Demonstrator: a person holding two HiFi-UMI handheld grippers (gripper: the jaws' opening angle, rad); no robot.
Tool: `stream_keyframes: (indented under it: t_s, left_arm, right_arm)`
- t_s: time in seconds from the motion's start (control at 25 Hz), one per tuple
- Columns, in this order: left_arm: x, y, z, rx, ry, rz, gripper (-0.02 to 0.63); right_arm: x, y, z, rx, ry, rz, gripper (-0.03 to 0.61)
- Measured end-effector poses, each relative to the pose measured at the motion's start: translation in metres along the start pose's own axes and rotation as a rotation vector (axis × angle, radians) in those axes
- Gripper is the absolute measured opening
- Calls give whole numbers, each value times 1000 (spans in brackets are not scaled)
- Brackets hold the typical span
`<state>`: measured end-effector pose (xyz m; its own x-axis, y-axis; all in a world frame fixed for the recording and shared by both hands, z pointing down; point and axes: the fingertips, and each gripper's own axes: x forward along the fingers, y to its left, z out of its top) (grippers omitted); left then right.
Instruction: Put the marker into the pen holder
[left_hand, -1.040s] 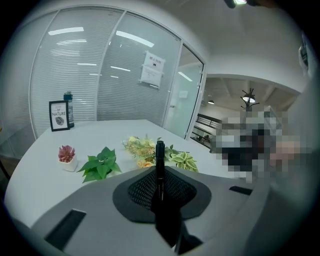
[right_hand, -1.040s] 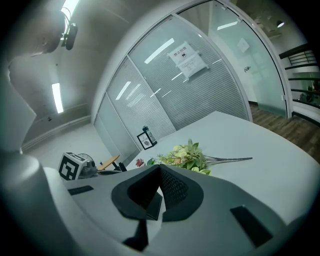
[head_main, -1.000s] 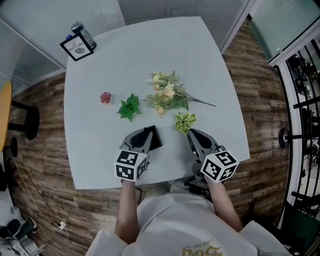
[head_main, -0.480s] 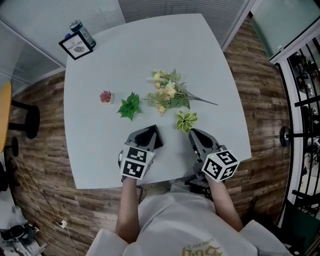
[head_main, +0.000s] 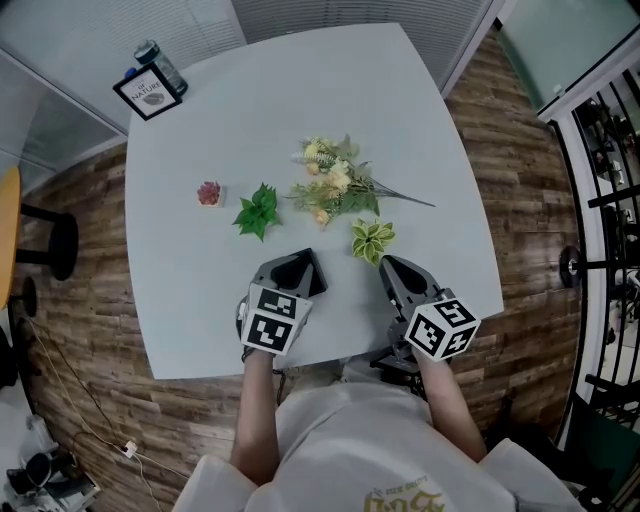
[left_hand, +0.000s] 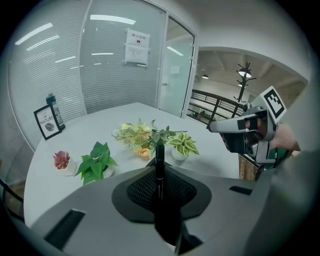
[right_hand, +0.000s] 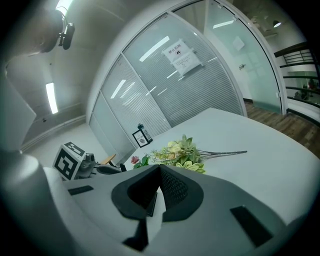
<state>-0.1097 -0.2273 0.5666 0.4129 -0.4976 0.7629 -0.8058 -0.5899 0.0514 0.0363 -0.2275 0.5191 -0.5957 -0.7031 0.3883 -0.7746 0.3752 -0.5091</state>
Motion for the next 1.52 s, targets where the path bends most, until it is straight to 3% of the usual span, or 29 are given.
stream_keyframes:
  t_s: [0.32, 0.6, 1.0, 1.2, 1.52]
  left_arm:
    - [-1, -1, 0, -14, -12, -27, 52]
    - [-12, 0, 7, -47, -88, -5, 94]
    - [-71, 12, 38, -166, -364, 37, 58]
    - [-109, 0, 62, -255, -532, -44, 35]
    - [-130, -5, 63, -227, -570, 4, 14]
  right_arm:
    - [-8, 4, 6, -18, -14, -16, 17]
    - [-21, 14, 20, -49, -52, -16, 17]
    - [-39, 48, 37, -126, -105, 25, 17]
    - [-48, 58, 42, -147, -133, 38, 17]
    - [-58, 75, 53, -182, -171, 62, 17]
